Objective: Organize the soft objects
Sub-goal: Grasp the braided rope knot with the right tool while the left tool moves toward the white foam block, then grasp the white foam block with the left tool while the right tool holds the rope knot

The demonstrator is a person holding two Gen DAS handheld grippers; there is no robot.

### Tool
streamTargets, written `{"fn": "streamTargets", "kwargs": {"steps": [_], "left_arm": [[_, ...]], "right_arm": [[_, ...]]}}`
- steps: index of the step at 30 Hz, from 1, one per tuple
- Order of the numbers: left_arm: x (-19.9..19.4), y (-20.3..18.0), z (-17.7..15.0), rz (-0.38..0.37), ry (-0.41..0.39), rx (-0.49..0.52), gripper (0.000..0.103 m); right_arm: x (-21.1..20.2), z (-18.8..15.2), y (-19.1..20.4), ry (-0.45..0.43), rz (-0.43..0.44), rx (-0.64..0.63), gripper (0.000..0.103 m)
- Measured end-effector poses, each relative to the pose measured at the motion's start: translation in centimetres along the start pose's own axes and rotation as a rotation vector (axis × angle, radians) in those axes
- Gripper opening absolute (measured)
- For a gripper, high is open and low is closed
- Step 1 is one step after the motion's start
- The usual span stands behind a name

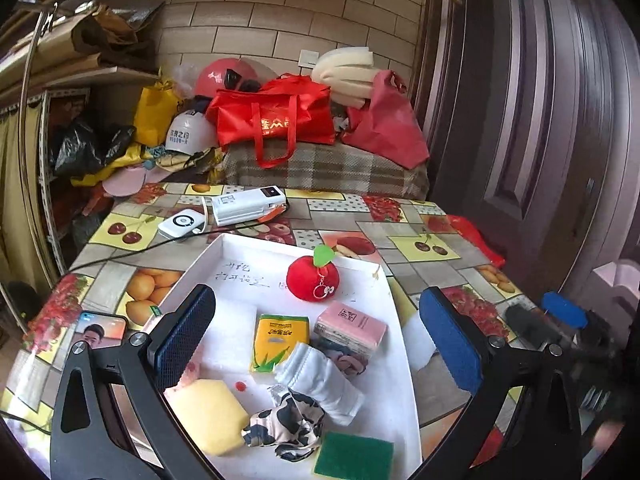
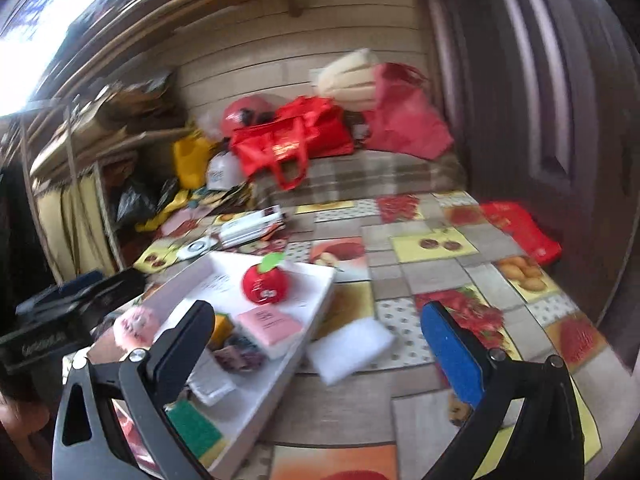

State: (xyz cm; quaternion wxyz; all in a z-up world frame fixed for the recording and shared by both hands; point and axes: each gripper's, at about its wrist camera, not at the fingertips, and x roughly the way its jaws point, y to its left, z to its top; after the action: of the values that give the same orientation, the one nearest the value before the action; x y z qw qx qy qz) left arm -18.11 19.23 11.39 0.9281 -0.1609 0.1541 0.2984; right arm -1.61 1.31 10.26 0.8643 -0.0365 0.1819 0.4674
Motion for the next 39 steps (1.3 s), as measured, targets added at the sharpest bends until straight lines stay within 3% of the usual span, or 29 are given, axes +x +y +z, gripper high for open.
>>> {"fn": "streamTargets", "kwargs": {"steps": [7, 10, 12, 14, 18, 21, 22, 23, 25, 26, 31, 34, 36, 39], "left_arm": [[0.3, -1.8, -0.5, -0.026, 0.047, 0.052, 0.103], [0.6, -2.9, -1.0, -0.056, 0.065, 0.084, 0.103], [0.9, -3.8, -1.3, -0.080, 0.077, 0.109, 0.103], [1.5, -4.8, -1.5, -0.107, 0.094, 0.137, 0.103], [3.3, -6.9, -1.5, -0.173, 0.152, 0.199, 0.103], [5.1, -8.8, -1.4, -0.192, 0.195, 0.257, 0.103], [5.8, -9.6, -1.5, -0.192, 0.217, 0.293, 0.103], [6.6, -10.8, -1.9, -0.180, 0.245, 0.351, 0.103], [7.6, -12.2, -2.6, -0.171, 0.281, 0.421, 0.103], [8.1, -12.8, -2.9, -0.180, 0.302, 0.446, 0.103], [11.9, -15.2, -3.0, -0.275, 0.423, 0.481, 0.103], [15.9, -16.1, -2.3, -0.328, 0.528, 0.416, 0.102], [18.0, -16.6, -2.3, -0.327, 0.571, 0.379, 0.102], [20.5, -17.2, -2.5, -0.267, 0.590, 0.375, 0.102]], "right_arm": [[-0.6, 0.4, -9.3, 0.001, -0.098, 0.196, 0.103], [0.3, -0.2, -13.2, 0.085, -0.179, 0.223, 0.103], [1.7, -1.0, -15.2, 0.193, -0.204, 0.212, 0.103], [3.0, -2.1, -15.4, 0.288, -0.152, 0.163, 0.103], [4.7, -4.0, -12.3, 0.374, -0.076, 0.007, 0.103], [6.3, -4.9, -10.5, 0.421, -0.085, -0.083, 0.101], [6.8, -5.3, -10.2, 0.442, -0.103, -0.115, 0.092], [7.3, -5.7, -10.1, 0.466, -0.117, -0.135, 0.076], [7.6, -6.2, -10.7, 0.493, -0.092, -0.118, 0.051], [7.1, -6.1, -11.3, 0.480, -0.073, -0.089, 0.043], [6.6, -6.1, -13.0, 0.456, -0.054, -0.019, 0.041], [6.7, -6.1, -12.6, 0.456, -0.063, -0.039, 0.041], [6.9, -6.0, -12.3, 0.457, -0.065, -0.056, 0.041], [6.9, -6.0, -12.5, 0.455, -0.048, -0.041, 0.041]]}}
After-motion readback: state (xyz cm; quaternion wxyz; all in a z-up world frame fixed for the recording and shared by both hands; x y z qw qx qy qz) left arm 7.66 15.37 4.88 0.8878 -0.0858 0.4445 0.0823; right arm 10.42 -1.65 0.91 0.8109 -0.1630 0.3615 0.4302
